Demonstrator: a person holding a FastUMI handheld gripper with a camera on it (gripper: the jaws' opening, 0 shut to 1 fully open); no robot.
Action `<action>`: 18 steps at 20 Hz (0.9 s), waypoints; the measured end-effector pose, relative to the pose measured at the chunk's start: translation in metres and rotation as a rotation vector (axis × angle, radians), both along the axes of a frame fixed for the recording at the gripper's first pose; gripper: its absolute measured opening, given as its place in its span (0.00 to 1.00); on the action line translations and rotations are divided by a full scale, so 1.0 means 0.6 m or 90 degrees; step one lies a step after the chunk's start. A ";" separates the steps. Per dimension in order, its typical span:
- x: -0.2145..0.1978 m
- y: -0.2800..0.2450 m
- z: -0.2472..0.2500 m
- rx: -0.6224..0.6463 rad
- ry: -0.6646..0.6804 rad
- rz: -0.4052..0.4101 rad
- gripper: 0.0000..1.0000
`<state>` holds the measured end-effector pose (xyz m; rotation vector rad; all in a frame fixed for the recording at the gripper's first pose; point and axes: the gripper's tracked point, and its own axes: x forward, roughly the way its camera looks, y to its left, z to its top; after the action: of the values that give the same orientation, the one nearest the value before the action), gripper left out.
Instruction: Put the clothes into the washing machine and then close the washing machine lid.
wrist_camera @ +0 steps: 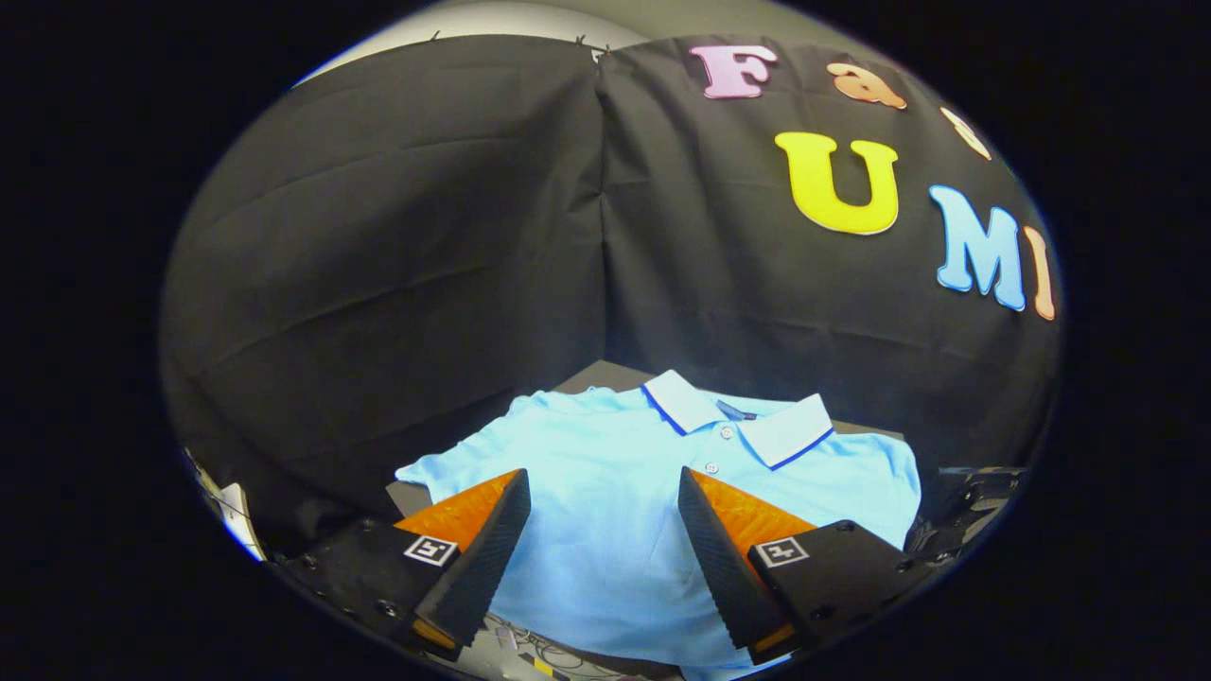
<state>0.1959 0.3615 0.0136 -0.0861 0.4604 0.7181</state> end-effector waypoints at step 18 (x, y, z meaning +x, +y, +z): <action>0.070 -0.029 -0.070 -0.104 0.025 -0.014 0.28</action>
<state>0.2382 0.3440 -0.0286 -0.2209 0.5569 0.6608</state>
